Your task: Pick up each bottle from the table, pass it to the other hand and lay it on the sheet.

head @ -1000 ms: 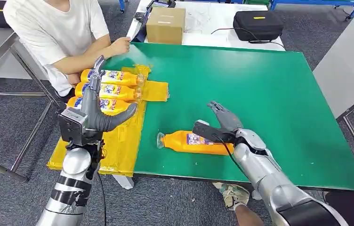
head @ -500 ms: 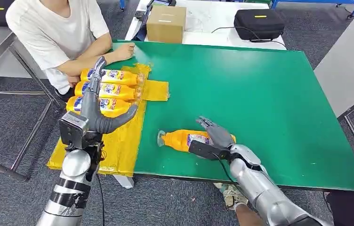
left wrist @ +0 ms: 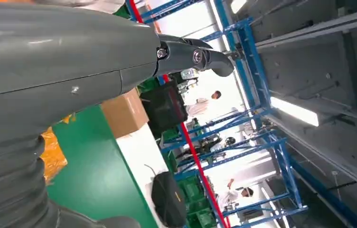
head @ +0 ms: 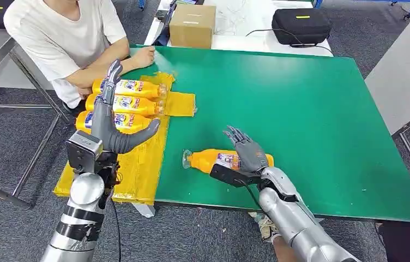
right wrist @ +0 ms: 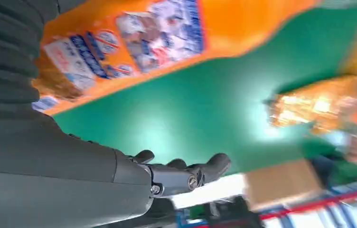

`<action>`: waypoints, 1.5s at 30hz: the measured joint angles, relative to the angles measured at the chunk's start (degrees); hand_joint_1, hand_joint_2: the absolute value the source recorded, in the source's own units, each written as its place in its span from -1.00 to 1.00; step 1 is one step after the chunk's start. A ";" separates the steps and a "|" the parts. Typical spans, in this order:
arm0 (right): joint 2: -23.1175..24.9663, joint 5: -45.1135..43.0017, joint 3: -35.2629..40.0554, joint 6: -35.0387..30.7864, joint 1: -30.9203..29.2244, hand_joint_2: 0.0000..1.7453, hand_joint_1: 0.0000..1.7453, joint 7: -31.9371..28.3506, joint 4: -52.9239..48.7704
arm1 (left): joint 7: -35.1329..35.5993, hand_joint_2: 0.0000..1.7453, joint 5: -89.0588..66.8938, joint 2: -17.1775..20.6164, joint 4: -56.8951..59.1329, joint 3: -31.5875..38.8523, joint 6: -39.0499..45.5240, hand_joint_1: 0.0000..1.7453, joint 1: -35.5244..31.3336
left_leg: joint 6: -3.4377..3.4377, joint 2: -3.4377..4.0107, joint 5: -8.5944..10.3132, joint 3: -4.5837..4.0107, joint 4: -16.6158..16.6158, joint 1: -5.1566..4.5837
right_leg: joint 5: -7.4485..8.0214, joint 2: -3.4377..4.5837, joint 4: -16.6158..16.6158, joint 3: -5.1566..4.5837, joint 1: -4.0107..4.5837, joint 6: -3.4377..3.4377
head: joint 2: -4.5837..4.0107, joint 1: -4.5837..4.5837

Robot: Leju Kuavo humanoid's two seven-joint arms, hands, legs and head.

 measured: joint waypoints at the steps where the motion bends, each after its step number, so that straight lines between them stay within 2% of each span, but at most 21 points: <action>1: -0.09 1.04 0.26 0.13 -0.03 1.00 -1.00 2.14 0.13 | 0.09 1.00 -0.13 0.00 -0.22 0.02 0.07 -1.00 0.26 | 0.00 0.00 0.00 -0.01 0.00 0.00 | 0.00 0.00 0.00 0.00 0.00 0.00 | 0.00 0.00; 5: -0.42 4.35 1.31 0.11 -0.50 1.00 -1.00 6.61 0.87 | 0.35 1.00 -0.35 0.07 -1.27 0.31 0.35 -1.00 1.49 | 0.00 -0.02 0.00 -0.02 0.00 0.00 | 0.00 0.00 0.00 -0.01 0.00 0.00 | 0.00 0.00; 10: -0.66 5.49 2.21 0.38 -0.79 1.00 -1.00 8.43 1.46 | 0.66 1.00 -0.75 0.11 -1.92 0.74 0.35 -1.00 2.32 | 0.00 -0.04 0.00 -0.02 0.00 0.00 | 0.00 -0.01 0.00 -0.01 0.00 0.00 | 0.00 0.00; 16: -1.59 4.51 2.62 4.94 -0.89 1.00 -1.00 8.69 2.16 | 0.77 1.00 -0.92 0.11 -1.92 1.57 -0.13 -1.00 3.08 | 0.00 -0.03 0.00 -0.03 0.00 0.00 | 0.00 -0.01 0.00 -0.03 0.00 0.00 | 0.00 0.00; 21: -2.03 5.23 3.63 6.16 -1.89 1.00 -1.00 9.85 3.78 | 0.79 1.00 -0.94 0.11 -1.92 1.81 -0.15 -1.00 3.24 | 0.00 -0.04 0.00 -0.02 0.00 0.00 | 0.00 -0.01 -0.01 -0.03 0.00 0.00 | 0.00 0.00; 30: -3.65 6.87 4.77 6.21 -2.90 1.00 -1.00 12.41 4.81 | 1.16 1.00 -0.94 0.13 -1.92 2.64 -0.28 -1.00 4.32 | 0.00 -0.11 0.01 -0.01 0.01 0.00 | 0.00 -0.04 -0.01 0.00 -0.01 0.00 | 0.00 0.00; 37: -5.68 11.52 5.33 6.74 -2.89 1.00 -1.00 18.90 4.44 | 1.73 1.00 -1.23 0.13 -2.75 3.48 -0.28 -1.00 5.95 | 0.01 -0.09 0.00 0.04 0.01 -0.01 | 0.00 -0.04 -0.03 0.03 -0.01 0.00 | 0.00 0.00; 45: -6.78 13.93 5.33 6.71 -2.42 1.00 -1.00 21.52 3.34 | 1.97 1.00 -1.55 0.13 -3.87 4.24 -0.30 -1.00 7.13 | 0.01 -0.08 0.01 0.15 0.01 -0.01 | 0.00 -0.03 -0.03 0.13 -0.01 0.00 | 0.00 0.00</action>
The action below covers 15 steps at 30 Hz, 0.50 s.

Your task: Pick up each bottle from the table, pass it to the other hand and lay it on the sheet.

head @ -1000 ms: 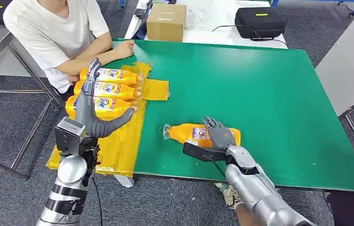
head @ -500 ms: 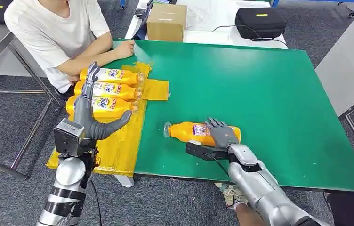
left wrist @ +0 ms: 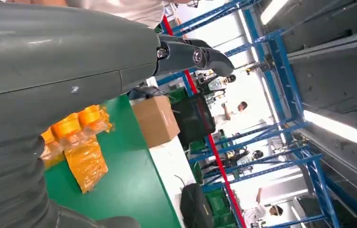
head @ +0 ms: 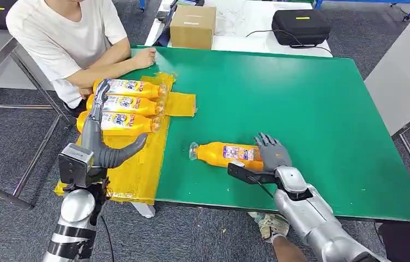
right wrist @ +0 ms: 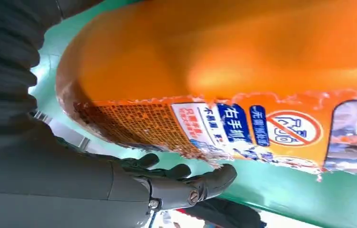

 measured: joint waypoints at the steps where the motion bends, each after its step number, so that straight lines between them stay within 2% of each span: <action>1: -0.02 0.04 0.00 0.00 0.07 1.00 -1.00 0.07 -0.13 | 0.02 1.00 0.00 0.00 -0.02 0.02 -0.02 -1.00 0.05 | 0.00 0.00 0.00 0.01 0.00 0.00 | 0.00 0.00 0.00 0.02 0.00 0.00 | 0.00 0.00; 5: -0.13 -1.14 -0.09 1.29 0.22 1.00 -1.00 -1.58 -0.31 | 0.15 1.00 -0.07 0.00 -0.33 0.17 -0.09 -1.00 0.31 | 0.00 0.01 0.00 0.04 0.00 0.00 | 0.00 0.00 0.00 0.05 0.00 0.00 | 0.00 0.00; 6: -0.17 -1.36 -0.15 1.68 0.21 1.00 -0.30 -1.82 -0.31 | 0.20 1.00 -0.07 0.00 -0.33 0.17 -0.11 -1.00 0.32 | 0.00 0.01 0.00 0.05 0.00 0.00 | 0.00 0.00 0.00 0.05 0.00 0.00 | 0.00 0.00; 7: -0.17 -1.40 -0.26 1.84 0.20 1.00 0.66 -2.06 -0.31 | 0.22 1.00 -0.07 0.00 -0.33 0.20 -0.15 -1.00 0.34 | 0.00 0.01 0.00 0.05 0.00 0.00 | 0.00 0.00 0.00 0.06 0.00 0.00 | 0.00 0.00; 9: -0.20 -1.77 -0.35 2.30 0.21 1.00 0.96 -2.69 -0.31 | 0.24 1.00 -0.04 0.00 -0.33 0.22 -0.24 -1.00 0.38 | 0.00 0.02 -0.01 0.05 0.00 0.00 | 0.00 0.01 0.00 0.06 0.00 0.00 | 0.00 0.00; 15: -0.22 -9.52 -1.68 4.66 -1.42 1.00 1.00 -11.73 3.08 | -0.22 1.00 1.83 0.02 0.19 0.15 -0.83 -1.00 -0.28 | 0.00 0.12 -0.01 0.12 0.00 0.00 | 0.01 0.04 -0.01 0.06 0.01 -0.01 | 0.00 0.00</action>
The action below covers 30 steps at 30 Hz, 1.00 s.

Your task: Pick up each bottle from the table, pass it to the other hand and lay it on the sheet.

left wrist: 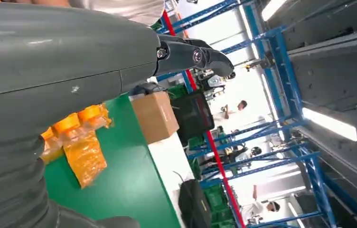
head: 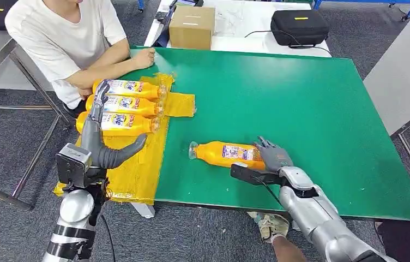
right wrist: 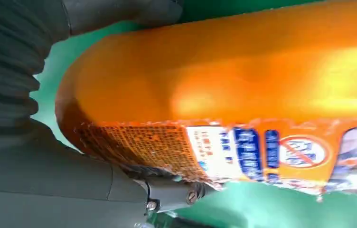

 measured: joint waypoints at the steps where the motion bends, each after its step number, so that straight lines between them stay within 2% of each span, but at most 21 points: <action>1: 0.02 -1.04 -0.27 0.00 -0.38 1.00 1.00 -0.91 0.75 | -0.11 1.00 0.22 0.00 0.22 0.00 0.09 -1.00 -0.17 | 0.00 0.00 0.00 0.03 0.00 0.01 | 0.00 0.00 0.00 0.02 0.01 0.00 | 0.00 0.00; 6: 0.02 -1.24 -0.31 0.00 -0.42 1.00 1.00 -1.08 0.88 | -0.13 1.00 0.25 0.00 0.27 0.00 0.13 -1.00 -0.19 | 0.00 0.00 0.00 0.03 0.00 0.01 | 0.00 0.00 0.00 0.03 0.01 0.00 | 0.00 0.00; 10: 0.52 -3.15 -1.58 -2.06 -1.01 1.00 1.00 -3.13 5.34 | -0.39 1.00 1.25 0.18 1.77 -0.11 0.81 -1.00 -0.96 | -0.01 0.02 -0.02 0.17 -0.01 0.02 | -0.02 0.00 0.00 0.17 0.02 -0.01 | 0.00 0.02; 26: 0.90 -3.09 -1.77 -2.45 -1.00 1.00 1.00 -3.02 6.23 | -0.42 1.00 1.25 0.33 1.77 -0.18 0.83 -1.00 -0.77 | -0.01 0.03 -0.02 0.23 -0.01 0.02 | -0.03 0.01 0.00 0.21 0.02 -0.01 | 0.00 0.00; 30: 0.85 -4.26 -1.92 -3.87 0.58 1.00 1.00 -4.23 6.00 | -0.02 1.00 1.49 0.33 1.75 -0.24 0.24 -1.00 0.39 | -0.04 0.03 -0.08 0.36 -0.01 0.03 | -0.06 0.01 -0.01 0.30 0.02 -0.02 | 0.00 -0.02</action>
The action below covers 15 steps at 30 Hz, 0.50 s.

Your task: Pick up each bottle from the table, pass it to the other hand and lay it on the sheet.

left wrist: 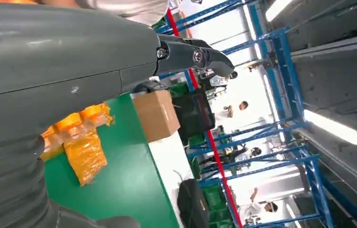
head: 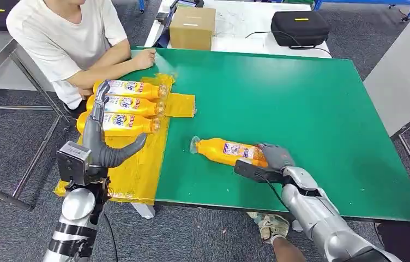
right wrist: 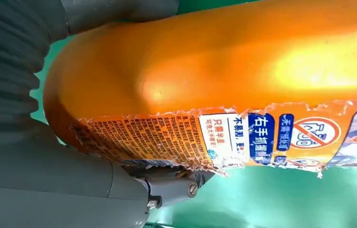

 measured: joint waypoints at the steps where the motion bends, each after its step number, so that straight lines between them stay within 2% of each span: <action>1: -0.11 -1.75 -0.48 -0.22 0.74 1.00 1.00 -1.71 -0.50 | 0.26 1.00 0.57 0.02 0.00 -0.02 -0.52 -1.00 0.49 | 0.00 0.00 -0.02 0.05 0.00 0.02 | -0.02 0.00 -0.01 0.06 0.02 -0.01 | 0.00 0.04; 4: -0.22 -10.16 -3.04 -1.12 4.94 1.00 1.00 -9.62 -4.07 | 0.31 1.00 3.88 0.00 0.02 -0.04 -2.72 -1.00 1.69 | -0.05 0.00 -0.20 0.16 -0.01 0.03 | -0.10 0.00 -0.02 0.23 0.04 0.00 | 0.00 0.06; 7: 1.26 -15.87 -7.10 -6.15 12.85 1.00 1.00 -13.93 -13.36 | 0.55 1.00 13.00 -0.70 0.02 -0.04 -8.05 -1.00 3.63 | -0.06 -0.04 -0.21 0.06 -0.02 0.03 | -0.15 -0.01 -0.01 0.20 0.04 0.06 | 0.00 0.02; 11: 6.26 -28.92 -13.12 -10.19 23.69 1.00 1.00 -21.38 -28.98 | 3.59 1.00 32.89 -3.69 0.33 -0.07 -16.00 -1.00 8.85 | -0.07 -0.18 -0.22 -0.32 -0.03 0.04 | -0.24 -0.02 0.03 -0.18 0.05 0.03 | 0.00 0.02; 15: 9.82 -32.84 -15.76 -10.84 27.33 1.00 1.00 -22.09 -40.90 | 2.01 1.00 35.56 -4.81 2.03 -0.77 -18.14 -1.00 13.22 | -0.08 -0.10 -0.22 -0.52 -0.03 0.06 | -0.26 0.01 0.03 -0.47 0.06 0.00 | 0.00 0.00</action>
